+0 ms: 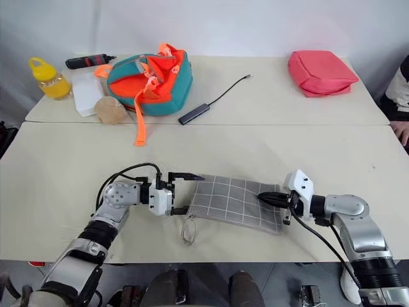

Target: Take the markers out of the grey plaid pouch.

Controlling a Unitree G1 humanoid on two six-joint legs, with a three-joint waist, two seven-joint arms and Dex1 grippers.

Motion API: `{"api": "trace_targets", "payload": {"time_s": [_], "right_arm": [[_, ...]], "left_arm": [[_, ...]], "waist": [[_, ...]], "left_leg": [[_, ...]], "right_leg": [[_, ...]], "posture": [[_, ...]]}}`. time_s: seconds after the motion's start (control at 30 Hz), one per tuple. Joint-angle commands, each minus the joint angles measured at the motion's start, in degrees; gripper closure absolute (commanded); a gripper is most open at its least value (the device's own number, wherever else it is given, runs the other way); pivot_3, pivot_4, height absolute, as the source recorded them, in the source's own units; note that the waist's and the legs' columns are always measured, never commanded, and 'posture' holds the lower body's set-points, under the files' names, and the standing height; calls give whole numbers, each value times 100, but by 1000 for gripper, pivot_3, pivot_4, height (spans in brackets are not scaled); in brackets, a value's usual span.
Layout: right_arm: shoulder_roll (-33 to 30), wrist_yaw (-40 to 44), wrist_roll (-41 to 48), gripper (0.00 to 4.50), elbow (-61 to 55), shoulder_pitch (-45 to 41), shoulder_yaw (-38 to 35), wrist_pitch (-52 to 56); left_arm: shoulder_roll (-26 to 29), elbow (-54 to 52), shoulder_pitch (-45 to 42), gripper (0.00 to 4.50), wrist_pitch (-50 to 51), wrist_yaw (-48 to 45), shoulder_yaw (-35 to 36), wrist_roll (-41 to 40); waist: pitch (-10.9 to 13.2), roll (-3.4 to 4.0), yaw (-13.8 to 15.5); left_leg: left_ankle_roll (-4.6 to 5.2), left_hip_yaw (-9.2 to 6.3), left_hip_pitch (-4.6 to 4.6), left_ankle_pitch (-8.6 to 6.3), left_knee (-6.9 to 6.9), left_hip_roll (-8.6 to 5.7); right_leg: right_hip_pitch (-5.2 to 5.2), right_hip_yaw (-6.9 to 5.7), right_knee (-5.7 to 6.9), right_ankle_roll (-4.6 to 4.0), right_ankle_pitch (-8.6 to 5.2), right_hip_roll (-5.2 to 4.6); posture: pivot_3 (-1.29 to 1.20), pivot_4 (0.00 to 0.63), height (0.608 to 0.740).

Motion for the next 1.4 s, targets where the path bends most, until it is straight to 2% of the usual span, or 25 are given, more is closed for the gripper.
{"api": "trace_targets", "payload": {"time_s": [0.03, 0.23, 0.27, 0.3, 0.37, 0.57, 0.73, 0.83, 0.97, 1.03, 1.1, 1.2, 1.27, 1.33, 1.4], "right_arm": [[35, -67, -32, 4500, -104, 50, -23, -74], [84, -147, -65, 4500, -63, -40, -17, -175], [126, -219, -88, 4500, -40, -110, -29, -227], [187, -294, -101, 4500, 2, -207, -45, -284], [304, -422, -98, 4500, 37, -365, -82, -294], [794, -981, -282, 4500, 100, -949, -41, -563], [1125, -1182, -152, 4500, -27, -1399, -30, -414], [1403, -1285, 422, 3894, -310, -1657, -150, 165], [1603, -1337, 1170, 2484, -1207, -1583, 47, 1195], [1572, -1310, 1650, 1712, -1804, -1334, 281, 1933], [1503, -1395, 1712, 1049, -2151, -1140, 578, 2392], [1582, -1759, 1292, 1049, -2203, -929, 1065, 2612], [1867, -2286, 1150, 1049, -1989, -938, 1141, 2836], [2136, -2610, 1117, 1049, -1877, -971, 1087, 2906], [2501, -2891, 1456, 1049, -1816, -1052, 795, 3148]], "left_arm": [[-37, -145, 63, 1742, 39, -105, -113, -212], [-2, -435, 136, 3714, 288, -236, -59, -526], [43, -481, 155, 3714, 251, -190, -21, -503], [105, -560, 200, 4109, 281, -125, 53, -518], [222, -710, 297, 4480, 281, 68, 210, -487], [537, -1116, 552, 4480, 406, 974, 733, -155], [631, -1207, 648, 4480, 552, 1959, 1010, 539], [460, -1403, 694, 4500, 954, 2765, 1075, 1131], [253, -1724, 860, 4500, 1558, 3616, 1000, 1882], [143, -1785, 894, 4500, 1722, 3755, 873, 2005], [43, -1836, 883, 4500, 1833, 3860, 762, 2097], [-32, -1950, 870, 4500, 1908, 3931, 600, 2157], [-23, -2023, 885, 4500, 1962, 3927, 546, 2130], [5, -2068, 904, 4500, 1977, 3921, 516, 2118], [46, -2093, 925, 4500, 1979, 3931, 492, 2117]], "waist": [[0, 0, 1], [0, 0, -2], [0, 0, -5], [0, 0, -16], [0, 0, -52], [1, -1, -65], [0, -1, -50], [0, -1, -42], [0, -1, -22], [-1, -2, -4], [-1, -2, 4], [-3, -5, 13], [-4, -7, 10], [-6, -10, 8], [-6, -11, 4]], "left_leg": [[0, 0, 0, 0, 0, 0], [0, 1, 0, 0, 3, 1], [0, 1, 0, 0, 3, 1], [0, 1, 0, 0, 3, 1], [0, 7, 0, 0, 4, 7], [-2, 24, -10, 1, 6, 14], [-1, 30, -11, 0, 5, 16], [-1, 31, -12, 0, 4, 23], [-2, 35, -16, 0, 2, 32], [-3, 36, -16, -1, -4, 37], [-5, 35, -15, -2, -6, 40], [-3, 37, -16, -3, 0, 30], [-2, 46, -15, -4, 5, 15], [-2, 48, -14, -3, 7, 17], [-3, 52, -14, -3, 5, 18]], "right_leg": [[0, 0, 0, 0, 0, 0], [-1, 3, 2, 1, 0, 0], [-1, 3, 2, 0, 0, 0], [-1, 3, 3, 1, 0, 0], [-6, 9, 6, 0, 0, 4], [-43, 24, 33, 0, 0, 6], [-49, 26, 37, 0, 0, 4], [-53, 26, 42, 0, 0, 5], [-60, 29, 43, 0, 0, 5], [-64, 29, 45, 0, 0, 4], [-63, 29, 45, 0, 0, 6], [-60, 29, 42, 0, 0, 4], [-60, 32, 42, 0, 0, 0], [-61, 31, 44, 0, 0, 2], [-63, 32, 45, 0, 0, 4]], "posture": [[0, 150, 740], [0, 150, 740], [0, 150, 740], [0, 150, 740], [0, 150, 740], [0, 150, 740], [0, 150, 740], [0, 150, 740], [0, 150, 740], [0, 150, 740], [0, 150, 740], [0, 150, 740], [0, 150, 740], [0, 150, 740], [0, 150, 740]]}}
